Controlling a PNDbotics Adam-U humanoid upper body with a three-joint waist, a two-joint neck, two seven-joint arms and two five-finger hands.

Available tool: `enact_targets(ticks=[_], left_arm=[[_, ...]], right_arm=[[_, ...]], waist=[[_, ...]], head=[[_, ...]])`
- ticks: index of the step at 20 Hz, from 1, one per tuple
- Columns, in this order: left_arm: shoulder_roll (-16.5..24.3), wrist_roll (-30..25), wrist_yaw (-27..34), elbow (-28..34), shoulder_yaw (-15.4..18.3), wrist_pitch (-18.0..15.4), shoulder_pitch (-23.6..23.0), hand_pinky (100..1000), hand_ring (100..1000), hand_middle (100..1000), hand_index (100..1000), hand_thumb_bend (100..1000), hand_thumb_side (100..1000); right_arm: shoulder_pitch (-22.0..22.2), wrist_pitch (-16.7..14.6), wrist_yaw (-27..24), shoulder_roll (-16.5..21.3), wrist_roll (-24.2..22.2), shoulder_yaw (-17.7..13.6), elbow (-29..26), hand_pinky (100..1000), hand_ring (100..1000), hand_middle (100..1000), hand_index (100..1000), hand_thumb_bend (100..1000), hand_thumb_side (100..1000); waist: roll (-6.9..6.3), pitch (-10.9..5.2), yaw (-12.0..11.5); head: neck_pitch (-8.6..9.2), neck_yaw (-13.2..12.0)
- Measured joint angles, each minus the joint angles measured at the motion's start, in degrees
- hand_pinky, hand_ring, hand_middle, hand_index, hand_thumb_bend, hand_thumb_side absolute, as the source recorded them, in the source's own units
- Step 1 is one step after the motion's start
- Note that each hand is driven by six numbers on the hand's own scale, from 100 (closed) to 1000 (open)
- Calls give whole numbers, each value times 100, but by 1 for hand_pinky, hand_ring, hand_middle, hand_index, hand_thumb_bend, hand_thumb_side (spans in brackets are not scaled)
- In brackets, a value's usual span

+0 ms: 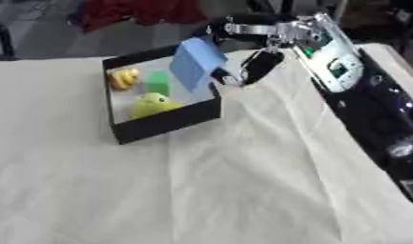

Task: Pick up objects on the table and place them in the box.

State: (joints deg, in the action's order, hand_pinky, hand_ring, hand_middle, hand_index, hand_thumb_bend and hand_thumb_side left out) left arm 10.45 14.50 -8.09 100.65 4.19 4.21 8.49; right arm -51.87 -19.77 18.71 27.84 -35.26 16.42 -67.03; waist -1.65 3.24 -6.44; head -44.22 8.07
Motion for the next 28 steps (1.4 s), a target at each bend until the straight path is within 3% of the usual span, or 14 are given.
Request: enact_targets(ticks=[6, 7, 9, 11, 12, 13, 14, 21, 28], left_arm=[[-51, -82, 7, 0, -76, -15, 89, 664, 573, 591, 808, 792, 686], [-52, -85, 7, 0, -77, -17, 100, 664, 572, 591, 808, 792, 686], [-68, -89, 8, 0, -78, -20, 111, 664, 572, 591, 808, 792, 687], [-95, -95, 8, 0, -81, -26, 113, 664, 572, 591, 808, 791, 688], [-96, -96, 8, 0, -83, -27, 114, 664, 572, 590, 808, 791, 688], [-96, -97, 8, 0, -87, -28, 115, 664, 572, 590, 808, 791, 688], [-96, -98, 8, 0, -91, -29, 117, 664, 572, 590, 808, 792, 688], [-96, -99, 8, 0, -107, -31, 121, 664, 571, 590, 808, 791, 690], [-96, -98, 8, 0, -107, -31, 121, 663, 570, 589, 808, 793, 690]], right_arm=[[-232, -139, 1099, -469, 930, -320, 1331, 828, 700, 601, 886, 100, 100], [-242, -140, 1239, -519, 1088, -366, 1481, 828, 706, 650, 913, 100, 151], [-253, -130, 1444, -596, 1423, -441, 1715, 830, 720, 716, 934, 100, 404], [-253, -103, 1605, -652, 1760, -476, 1866, 832, 731, 749, 945, 100, 586], [-252, -87, 1669, -673, 1900, -478, 1924, 833, 733, 753, 946, 100, 601], [-252, -72, 1725, -699, 2015, -478, 1975, 839, 746, 793, 959, 100, 711], [-251, -58, 1767, -721, 2109, -478, 2020, 840, 750, 811, 962, 100, 754], [-203, -141, 1745, -799, 2414, -472, 2120, 876, 806, 920, 995, 100, 903], [-202, -400, 1384, -798, 2222, -312, 1785, 929, 872, 985, 1000, 100, 897]], waist=[[-1, 3, -202], [-1, 3, -213], [-1, 3, -217], [-1, 3, -225], [-1, 3, -230], [-1, 3, -234], [-1, 3, -239], [-1, 4, -240], [-1, 4, -229]], head=[[0, 145], [0, 159], [0, 168], [0, 169], [0, 169], [0, 169], [0, 168], [0, 160], [0, 154]])
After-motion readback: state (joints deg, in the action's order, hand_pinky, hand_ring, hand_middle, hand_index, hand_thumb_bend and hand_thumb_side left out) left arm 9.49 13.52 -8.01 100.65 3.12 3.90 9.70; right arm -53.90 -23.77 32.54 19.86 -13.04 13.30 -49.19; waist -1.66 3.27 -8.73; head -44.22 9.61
